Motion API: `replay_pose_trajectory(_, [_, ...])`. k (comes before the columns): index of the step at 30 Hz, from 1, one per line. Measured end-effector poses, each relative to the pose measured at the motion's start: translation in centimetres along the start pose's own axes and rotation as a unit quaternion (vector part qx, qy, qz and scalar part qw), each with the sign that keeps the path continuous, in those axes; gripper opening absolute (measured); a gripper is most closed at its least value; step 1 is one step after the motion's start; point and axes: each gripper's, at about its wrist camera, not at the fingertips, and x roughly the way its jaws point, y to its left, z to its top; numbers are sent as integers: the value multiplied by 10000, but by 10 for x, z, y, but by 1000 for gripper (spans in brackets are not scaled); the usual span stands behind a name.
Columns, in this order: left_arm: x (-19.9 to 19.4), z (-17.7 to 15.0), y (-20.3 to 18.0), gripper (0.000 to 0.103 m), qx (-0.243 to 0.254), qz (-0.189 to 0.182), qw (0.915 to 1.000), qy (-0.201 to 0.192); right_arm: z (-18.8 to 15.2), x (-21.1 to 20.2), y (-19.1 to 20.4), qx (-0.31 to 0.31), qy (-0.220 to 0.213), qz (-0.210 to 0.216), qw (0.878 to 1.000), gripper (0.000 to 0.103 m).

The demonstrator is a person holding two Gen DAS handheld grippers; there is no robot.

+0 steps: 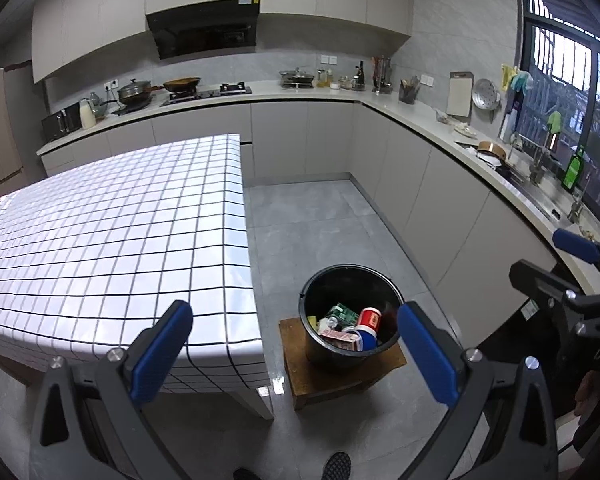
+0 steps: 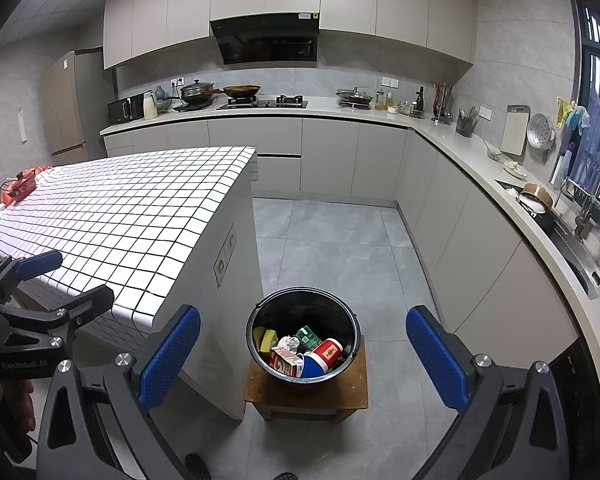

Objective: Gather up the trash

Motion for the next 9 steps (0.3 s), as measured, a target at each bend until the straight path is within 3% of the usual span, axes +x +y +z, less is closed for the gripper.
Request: replay_pose_trajectory(9, [1,-1,2,103,-28,-81,10000,20,-1,2,-1,-4,15,12,10000,103])
